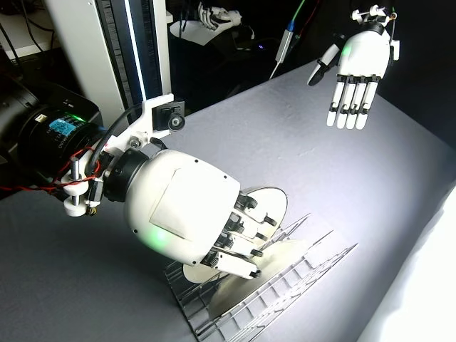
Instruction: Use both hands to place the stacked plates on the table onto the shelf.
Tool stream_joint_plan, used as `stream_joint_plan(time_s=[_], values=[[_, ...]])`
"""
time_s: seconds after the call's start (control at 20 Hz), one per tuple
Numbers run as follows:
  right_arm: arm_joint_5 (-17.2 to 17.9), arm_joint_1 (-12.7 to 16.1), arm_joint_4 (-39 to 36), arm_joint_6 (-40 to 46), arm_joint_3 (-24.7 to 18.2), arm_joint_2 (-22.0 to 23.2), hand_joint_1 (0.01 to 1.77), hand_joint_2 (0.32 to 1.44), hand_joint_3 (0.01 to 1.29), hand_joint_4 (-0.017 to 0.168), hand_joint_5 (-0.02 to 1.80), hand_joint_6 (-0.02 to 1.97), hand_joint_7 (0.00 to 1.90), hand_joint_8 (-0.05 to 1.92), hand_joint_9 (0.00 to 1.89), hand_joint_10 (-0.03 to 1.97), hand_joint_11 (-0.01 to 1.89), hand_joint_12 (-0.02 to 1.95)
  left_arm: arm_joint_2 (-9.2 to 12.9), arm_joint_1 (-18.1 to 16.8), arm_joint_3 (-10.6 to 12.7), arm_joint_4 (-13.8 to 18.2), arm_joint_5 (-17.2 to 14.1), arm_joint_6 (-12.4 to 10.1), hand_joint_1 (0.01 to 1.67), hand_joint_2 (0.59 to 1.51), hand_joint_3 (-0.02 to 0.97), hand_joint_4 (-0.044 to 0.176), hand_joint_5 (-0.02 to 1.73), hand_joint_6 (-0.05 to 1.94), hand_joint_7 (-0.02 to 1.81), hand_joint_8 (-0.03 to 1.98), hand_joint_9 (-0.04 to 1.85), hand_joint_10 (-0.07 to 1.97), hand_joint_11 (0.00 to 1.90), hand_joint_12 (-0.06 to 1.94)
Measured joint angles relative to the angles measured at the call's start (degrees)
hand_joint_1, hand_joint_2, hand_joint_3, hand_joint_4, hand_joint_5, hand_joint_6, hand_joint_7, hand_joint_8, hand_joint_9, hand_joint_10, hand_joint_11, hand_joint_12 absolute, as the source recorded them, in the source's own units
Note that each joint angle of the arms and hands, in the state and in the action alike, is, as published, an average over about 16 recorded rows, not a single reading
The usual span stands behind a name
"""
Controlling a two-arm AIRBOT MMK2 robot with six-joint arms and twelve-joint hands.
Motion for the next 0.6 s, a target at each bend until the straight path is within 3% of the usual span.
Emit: stream_joint_plan(time_s=[0.2,0.6], values=[[0.8,0.7,-1.8,0.0,-0.2,-0.1,0.92,1.09,0.01,-0.008,0.40,0.03,0.46,0.02,0.41,0.15,0.09,1.06,0.0,0.0,0.0,0.0,0.0,0.0,0.01,1.056,0.014,-0.003,0.14,0.01,0.15,0.00,0.14,0.01,0.05,0.20],[4.0,2.8,-11.6,0.0,-0.7,-0.5,0.77,1.09,0.01,-0.006,0.13,0.01,0.18,0.01,0.18,0.02,0.02,0.71,0.0,0.0,-0.1,0.0,-0.2,-0.1,0.01,1.056,0.014,-0.003,0.13,0.01,0.15,0.00,0.14,0.01,0.04,0.20]])
